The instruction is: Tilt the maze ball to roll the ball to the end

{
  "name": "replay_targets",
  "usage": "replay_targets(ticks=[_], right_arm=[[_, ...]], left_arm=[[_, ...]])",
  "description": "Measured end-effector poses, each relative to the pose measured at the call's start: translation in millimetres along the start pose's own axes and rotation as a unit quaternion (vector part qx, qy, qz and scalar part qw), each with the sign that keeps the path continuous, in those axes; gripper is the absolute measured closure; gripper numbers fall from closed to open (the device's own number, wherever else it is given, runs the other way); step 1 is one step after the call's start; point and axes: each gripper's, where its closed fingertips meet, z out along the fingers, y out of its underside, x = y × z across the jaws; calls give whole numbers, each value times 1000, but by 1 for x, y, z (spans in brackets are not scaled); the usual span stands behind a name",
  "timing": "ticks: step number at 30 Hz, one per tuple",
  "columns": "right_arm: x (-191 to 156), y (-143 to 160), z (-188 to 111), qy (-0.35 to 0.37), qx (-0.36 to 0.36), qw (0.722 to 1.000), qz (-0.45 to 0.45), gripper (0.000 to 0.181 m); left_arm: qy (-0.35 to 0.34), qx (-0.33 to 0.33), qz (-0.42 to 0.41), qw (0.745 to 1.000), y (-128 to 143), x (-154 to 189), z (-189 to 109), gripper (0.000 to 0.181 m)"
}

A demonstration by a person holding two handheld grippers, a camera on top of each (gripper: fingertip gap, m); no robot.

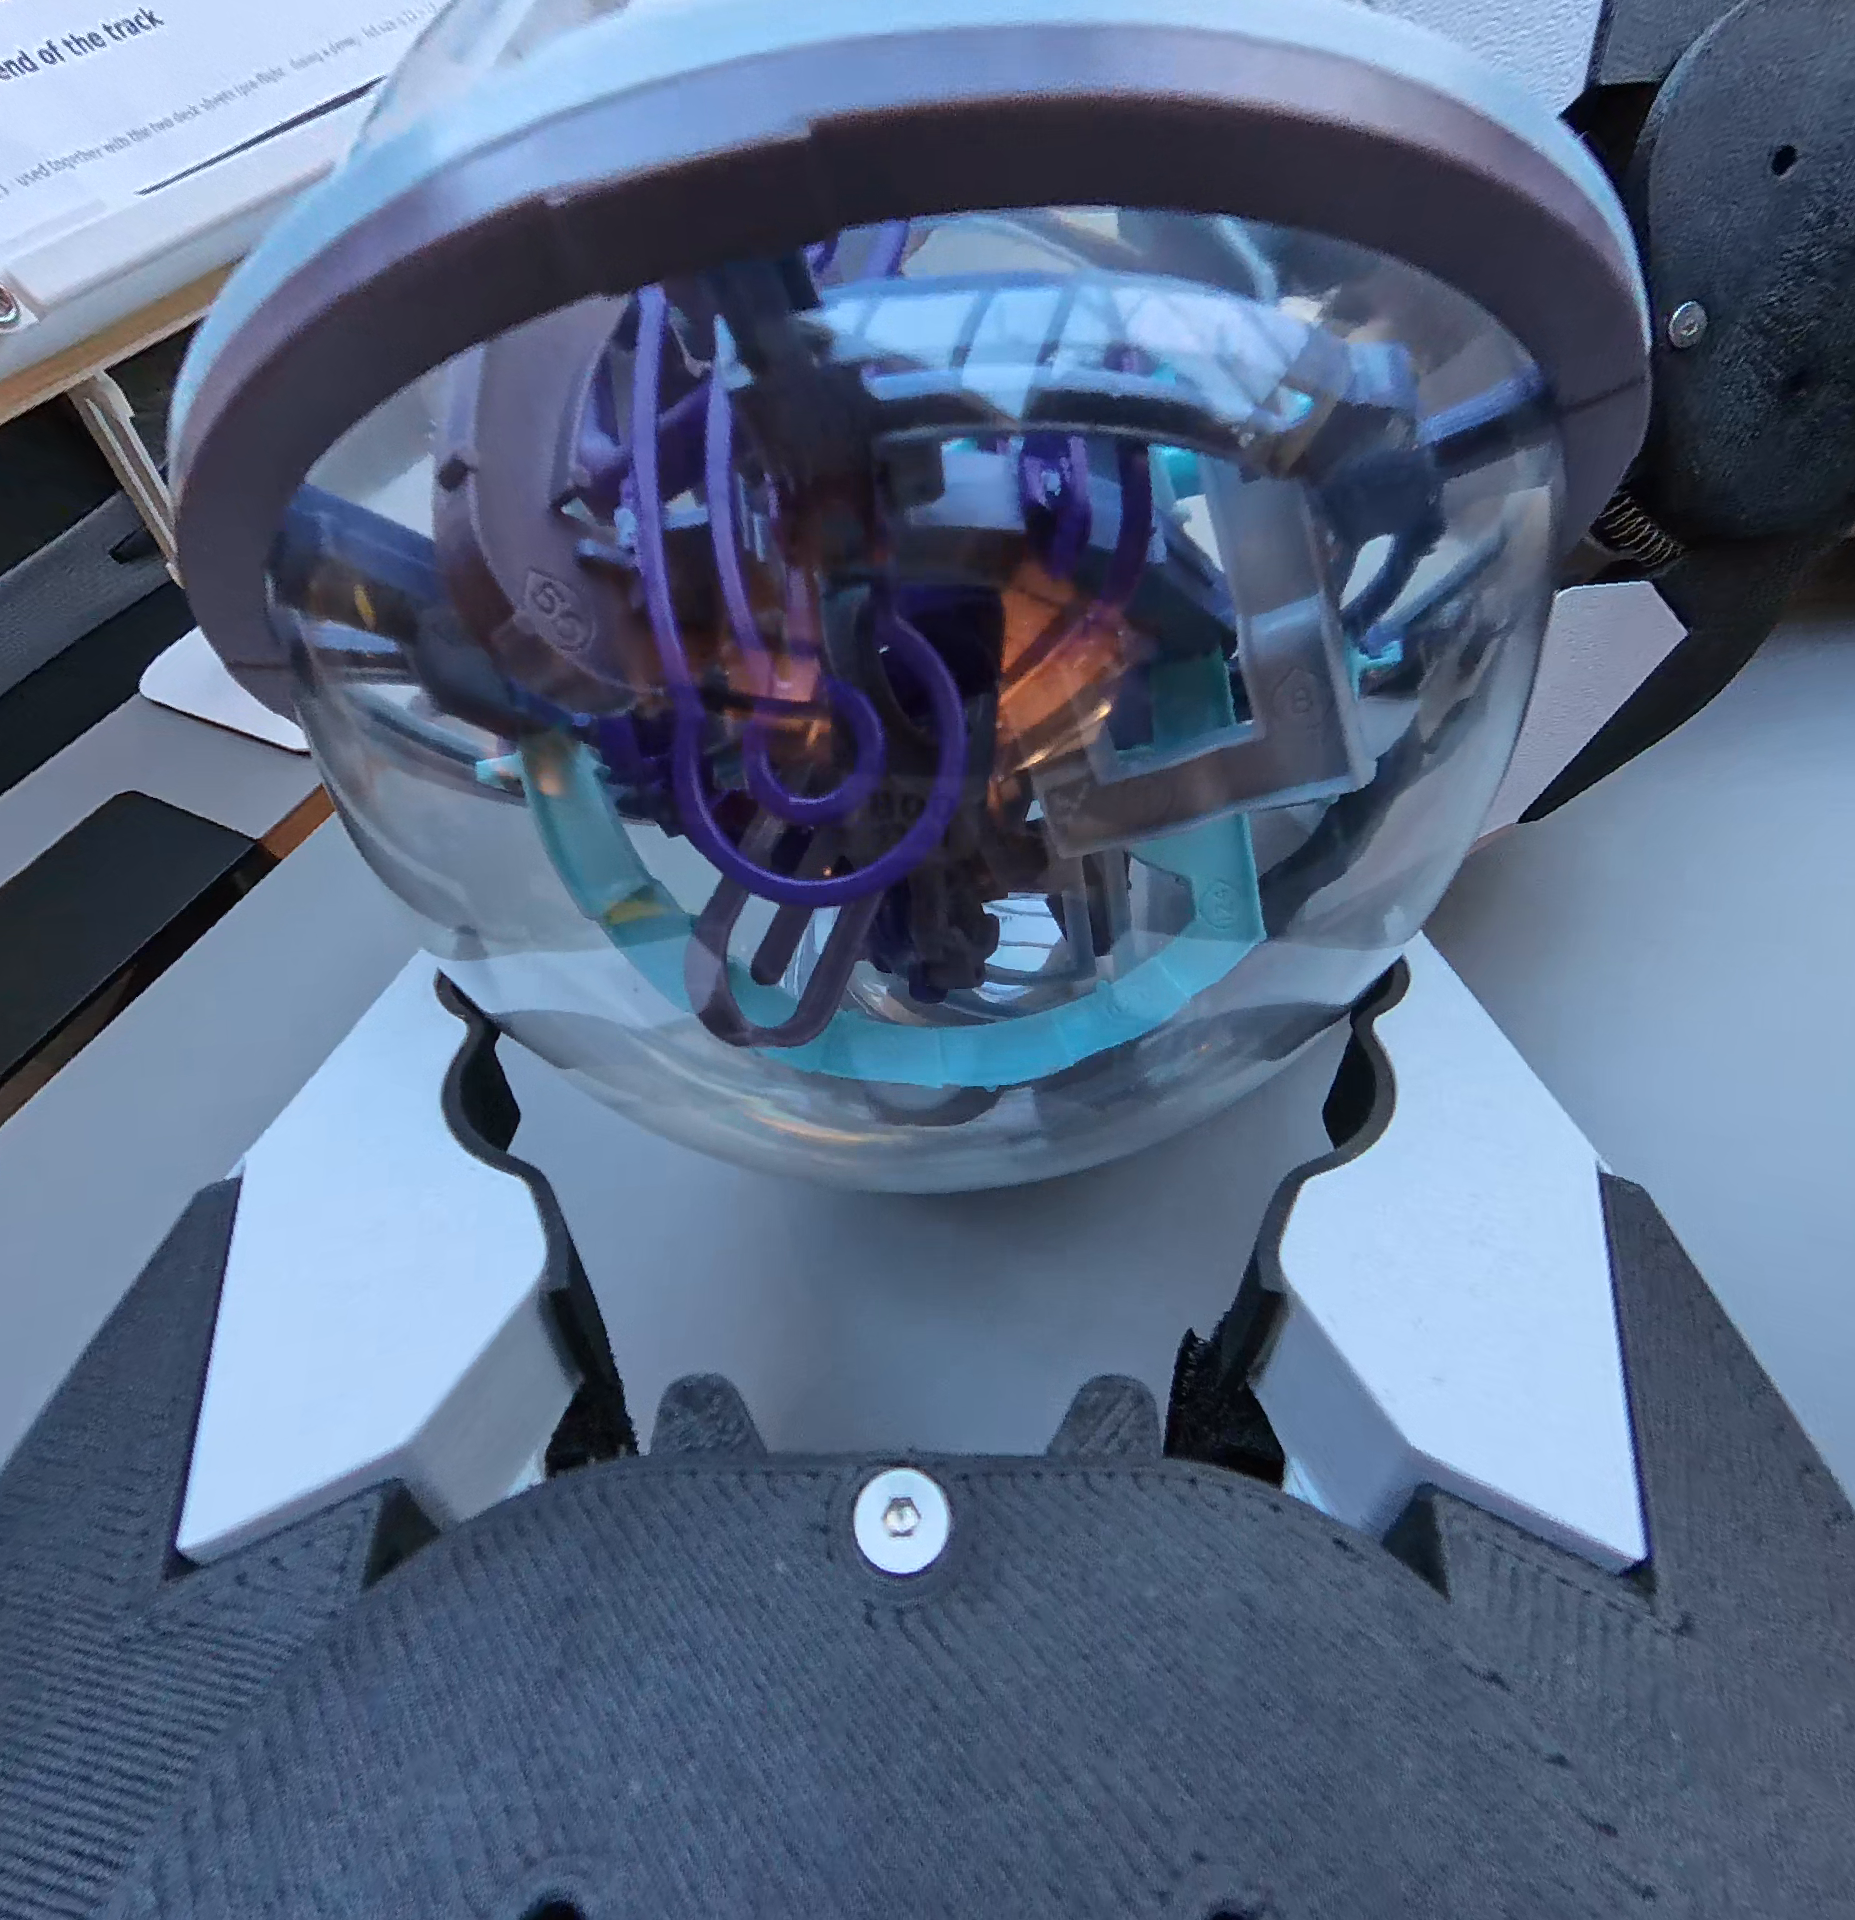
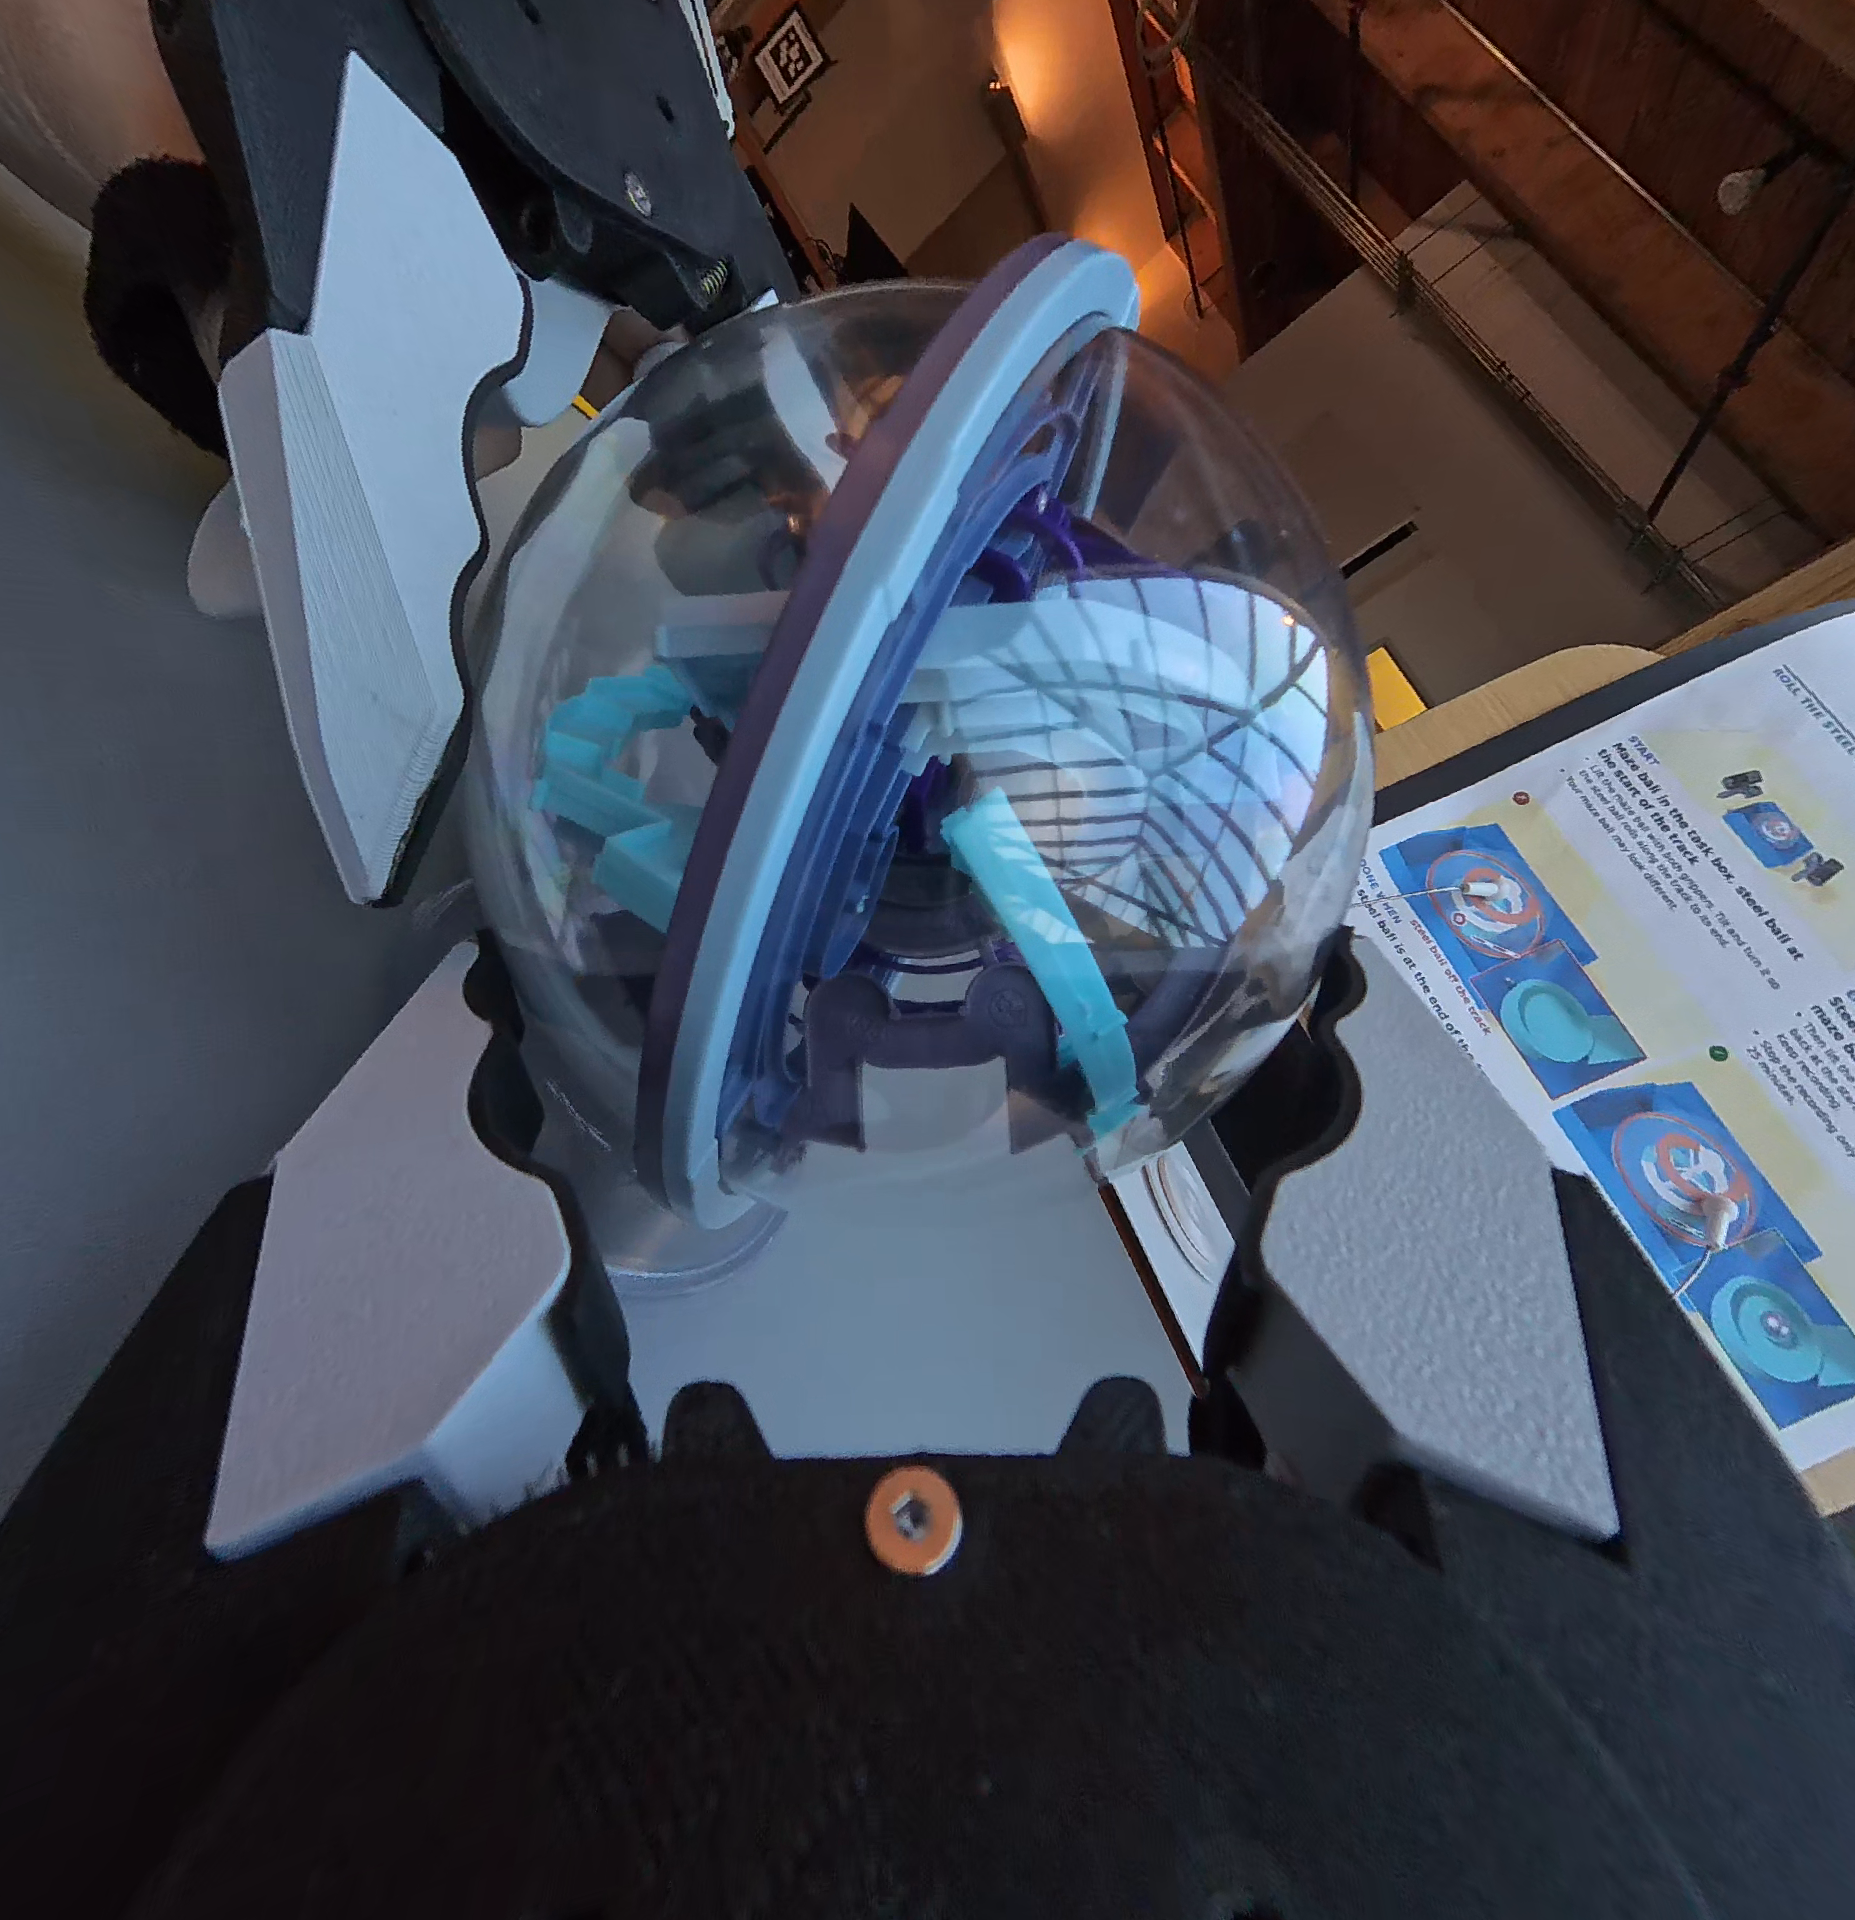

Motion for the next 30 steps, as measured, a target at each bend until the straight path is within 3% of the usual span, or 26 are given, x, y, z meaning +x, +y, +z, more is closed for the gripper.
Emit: replay_targets(ticks=[9,18,23,28,30], right_arm=[[0,-2,-3,-10,-2,1000,5,35],[-7,-12,-18,-94,-16,992,87,30],[-5,-17,-30,-201,-77,959,187,27],[14,-3,-26,-283,-177,924,185,25],[12,-11,-20,-315,-198,906,203,25]], left_arm=[[1,8,2,1000,-1,0,0,24],[3,13,1,1000,-1,0,0,23],[4,12,0,1000,-1,0,0,24],[5,12,0,1000,-1,0,0,23],[5,12,-1,1000,-1,0,0,24]])
